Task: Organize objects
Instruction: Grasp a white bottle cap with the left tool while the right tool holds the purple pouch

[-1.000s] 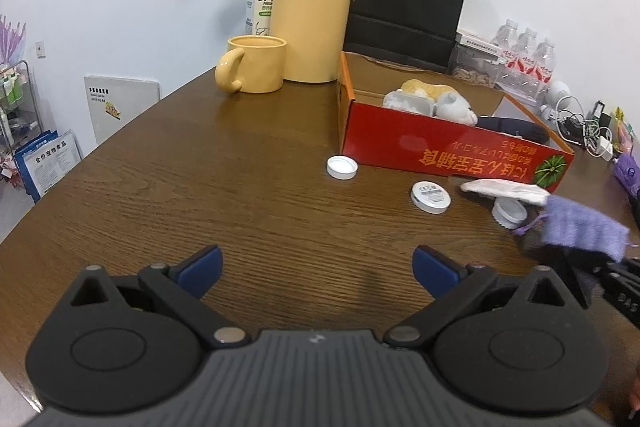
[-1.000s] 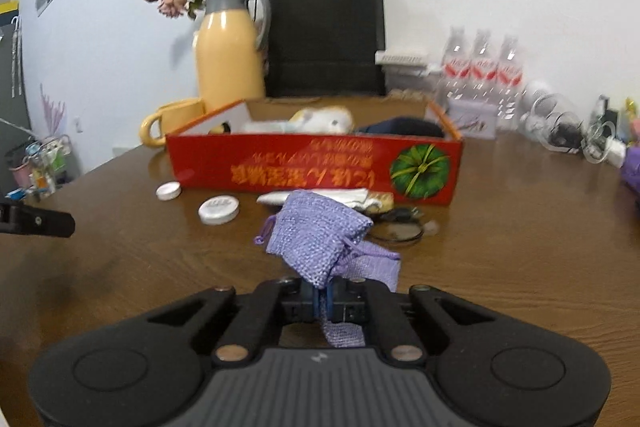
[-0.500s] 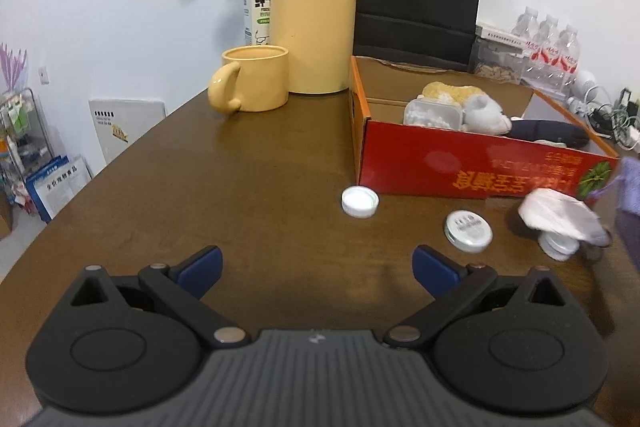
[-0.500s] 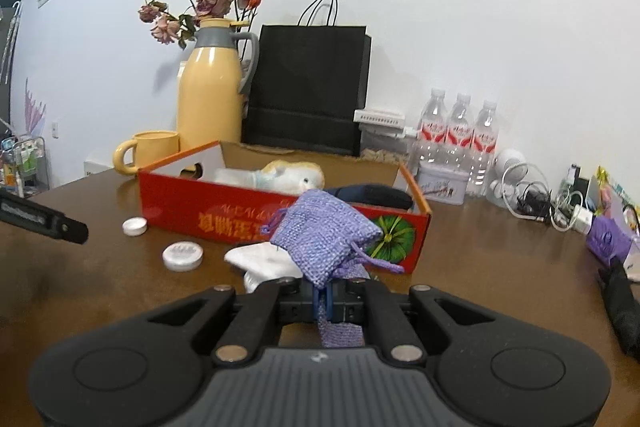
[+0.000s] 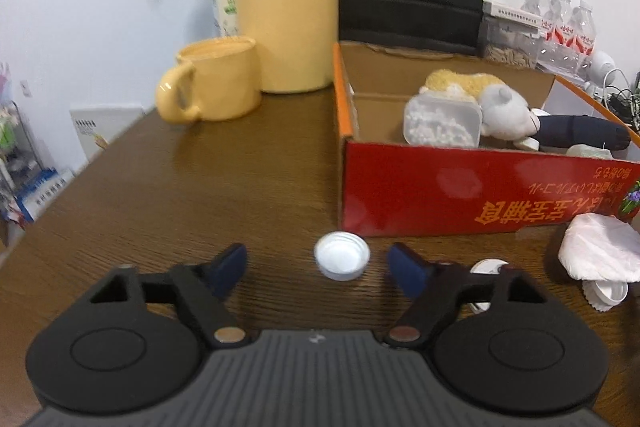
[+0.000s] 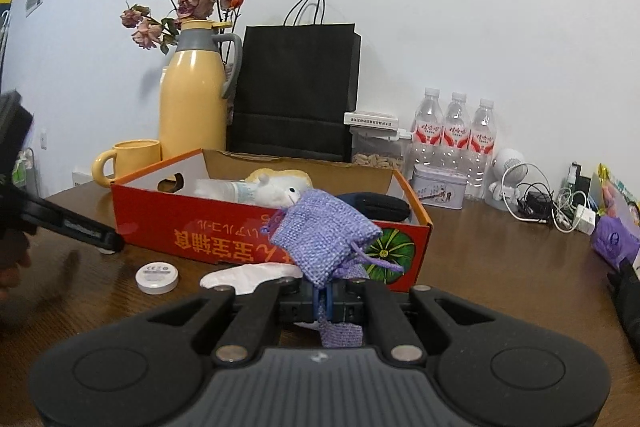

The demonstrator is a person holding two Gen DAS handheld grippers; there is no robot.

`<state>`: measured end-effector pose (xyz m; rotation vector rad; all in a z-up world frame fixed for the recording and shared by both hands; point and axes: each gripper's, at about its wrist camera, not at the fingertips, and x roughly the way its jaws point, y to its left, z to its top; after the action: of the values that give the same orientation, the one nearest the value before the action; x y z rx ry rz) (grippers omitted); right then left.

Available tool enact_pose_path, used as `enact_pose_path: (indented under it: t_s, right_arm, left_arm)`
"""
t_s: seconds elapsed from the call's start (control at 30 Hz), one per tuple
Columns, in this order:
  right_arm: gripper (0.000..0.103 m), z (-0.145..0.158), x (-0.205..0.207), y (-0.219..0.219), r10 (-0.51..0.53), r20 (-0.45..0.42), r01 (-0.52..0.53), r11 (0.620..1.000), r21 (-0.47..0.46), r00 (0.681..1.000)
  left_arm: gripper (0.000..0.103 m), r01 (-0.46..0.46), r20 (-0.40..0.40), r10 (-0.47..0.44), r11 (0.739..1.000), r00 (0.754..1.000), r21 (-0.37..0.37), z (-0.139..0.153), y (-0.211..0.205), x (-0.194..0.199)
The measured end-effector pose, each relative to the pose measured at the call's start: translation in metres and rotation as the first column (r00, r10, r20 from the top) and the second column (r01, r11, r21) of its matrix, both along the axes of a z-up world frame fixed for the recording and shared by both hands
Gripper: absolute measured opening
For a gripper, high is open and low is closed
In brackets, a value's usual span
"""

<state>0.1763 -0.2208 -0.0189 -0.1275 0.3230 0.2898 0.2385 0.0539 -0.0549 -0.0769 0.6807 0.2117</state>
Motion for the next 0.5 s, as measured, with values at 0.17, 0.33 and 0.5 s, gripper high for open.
enact_pose_path:
  t_s: [0.17, 0.33, 0.5]
  right_arm:
    - [0.003, -0.002, -0.001, 0.002, 0.017, -0.006, -0.017, 1.0, 0.008, 1.0]
    - [0.003, -0.002, -0.003, 0.002, 0.021, -0.004, -0.021, 1.0, 0.006, 1.0]
    - [0.003, -0.001, -0.006, 0.003, 0.015, 0.011, -0.015, 1.0, -0.001, 1.0]
  left_arm:
    - [0.03, 0.009, 0.028, -0.009, 1.0, 1.0, 0.024, 0.0, -0.003, -0.003]
    - [0.03, 0.009, 0.031, -0.009, 1.0, 0.999, 0.018, 0.001, -0.003, -0.007]
    - [0.03, 0.002, 0.073, -0.005, 0.999, 0.997, 0.034, 0.007, -0.006, -0.018]
